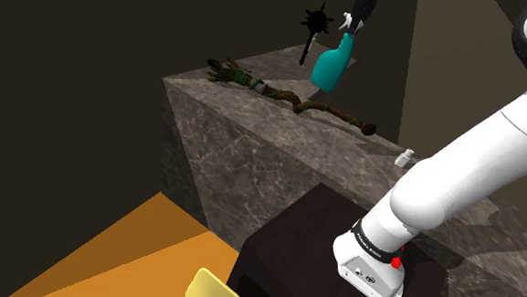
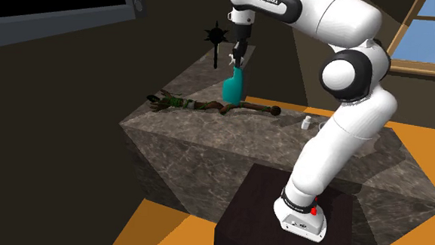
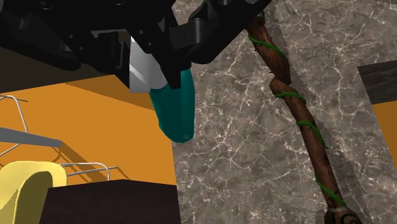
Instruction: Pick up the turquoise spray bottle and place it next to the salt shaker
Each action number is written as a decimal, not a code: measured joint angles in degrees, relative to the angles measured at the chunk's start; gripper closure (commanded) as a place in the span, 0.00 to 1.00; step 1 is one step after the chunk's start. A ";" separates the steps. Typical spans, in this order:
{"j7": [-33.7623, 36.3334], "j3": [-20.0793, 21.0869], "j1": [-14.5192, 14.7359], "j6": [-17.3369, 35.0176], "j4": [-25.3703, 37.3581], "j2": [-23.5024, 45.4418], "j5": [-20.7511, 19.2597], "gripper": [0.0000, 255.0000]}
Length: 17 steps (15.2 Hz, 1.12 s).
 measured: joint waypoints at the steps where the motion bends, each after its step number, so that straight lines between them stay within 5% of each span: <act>1: -0.02 -0.01 0.04 -0.96 1.45 0.51 0.15 1.00; 7: -1.22 -0.66 -0.26 -5.62 7.88 2.36 0.57 1.00; 17: -12.03 -6.68 -4.60 -6.13 1.01 -6.21 -4.04 1.00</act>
